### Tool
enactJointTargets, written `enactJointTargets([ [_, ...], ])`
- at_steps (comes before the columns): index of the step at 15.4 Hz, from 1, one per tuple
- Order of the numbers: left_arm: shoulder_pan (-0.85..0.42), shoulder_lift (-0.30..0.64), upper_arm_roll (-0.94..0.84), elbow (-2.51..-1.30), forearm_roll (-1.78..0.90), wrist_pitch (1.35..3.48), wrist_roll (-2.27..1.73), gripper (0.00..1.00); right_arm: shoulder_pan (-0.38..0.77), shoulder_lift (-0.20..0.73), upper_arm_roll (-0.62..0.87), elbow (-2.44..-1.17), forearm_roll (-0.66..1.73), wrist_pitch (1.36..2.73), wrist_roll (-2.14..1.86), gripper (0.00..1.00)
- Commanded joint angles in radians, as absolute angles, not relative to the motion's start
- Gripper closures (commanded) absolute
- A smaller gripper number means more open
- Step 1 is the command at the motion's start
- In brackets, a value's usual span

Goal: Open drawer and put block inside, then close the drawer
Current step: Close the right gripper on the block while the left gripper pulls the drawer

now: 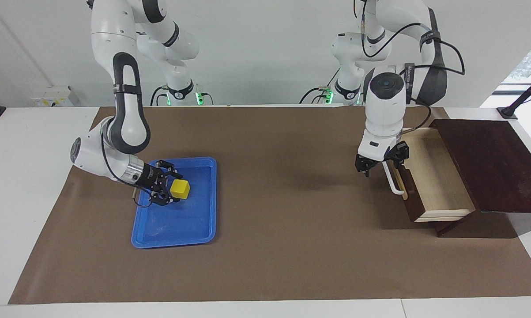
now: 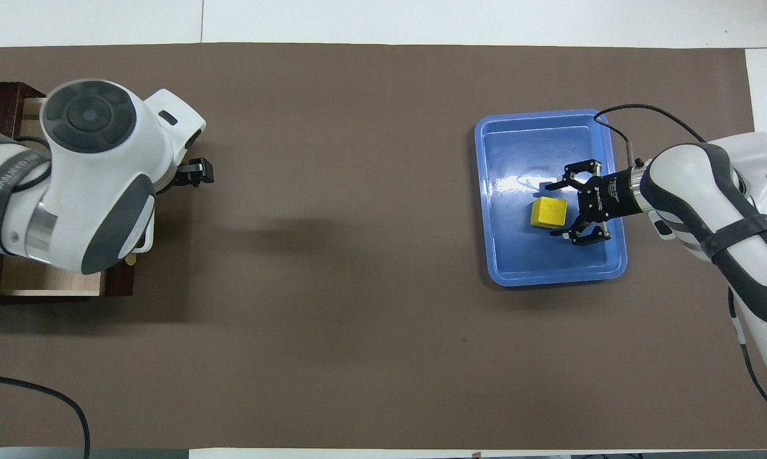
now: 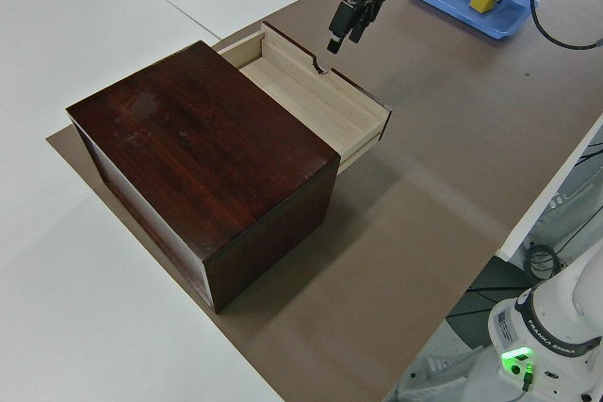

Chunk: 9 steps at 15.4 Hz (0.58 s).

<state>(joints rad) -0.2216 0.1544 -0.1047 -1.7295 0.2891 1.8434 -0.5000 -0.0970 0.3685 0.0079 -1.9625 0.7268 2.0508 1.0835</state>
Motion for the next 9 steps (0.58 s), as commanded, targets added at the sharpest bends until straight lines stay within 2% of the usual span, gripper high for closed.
enactJointTargets([
  [1, -0.271, 0.161, -0.092, -1.611, 0.203, 1.692, -0.625, 0.0, -0.11, 0.356, 0.011, -1.985, 0.749, 2.065, 1.037, 0.0],
  [3, -0.265, 0.114, -0.092, -1.611, 0.076, 1.68, -0.754, 0.0, -0.112, 0.356, 0.011, -1.987, 0.749, 2.066, 1.035, 0.0],
  [6, -0.275, 0.103, -0.09, -1.618, -0.031, 1.692, -0.963, 0.0, -0.112, 0.356, 0.011, -1.987, 0.749, 2.068, 1.035, 0.03],
  [7, -0.275, 0.101, -0.091, -1.627, -0.035, 1.706, -1.05, 0.0, -0.112, 0.356, 0.011, -1.987, 0.749, 2.068, 1.034, 0.1],
  [8, -0.275, 0.1, -0.094, -1.634, -0.037, 1.727, -1.159, 0.0, -0.112, 0.356, 0.011, -1.987, 0.749, 2.068, 1.034, 0.24],
  [9, -0.276, 0.097, -0.094, -1.643, -0.037, 1.752, -1.274, 0.0, -0.112, 0.356, 0.011, -1.987, 0.749, 2.068, 1.028, 0.44],
])
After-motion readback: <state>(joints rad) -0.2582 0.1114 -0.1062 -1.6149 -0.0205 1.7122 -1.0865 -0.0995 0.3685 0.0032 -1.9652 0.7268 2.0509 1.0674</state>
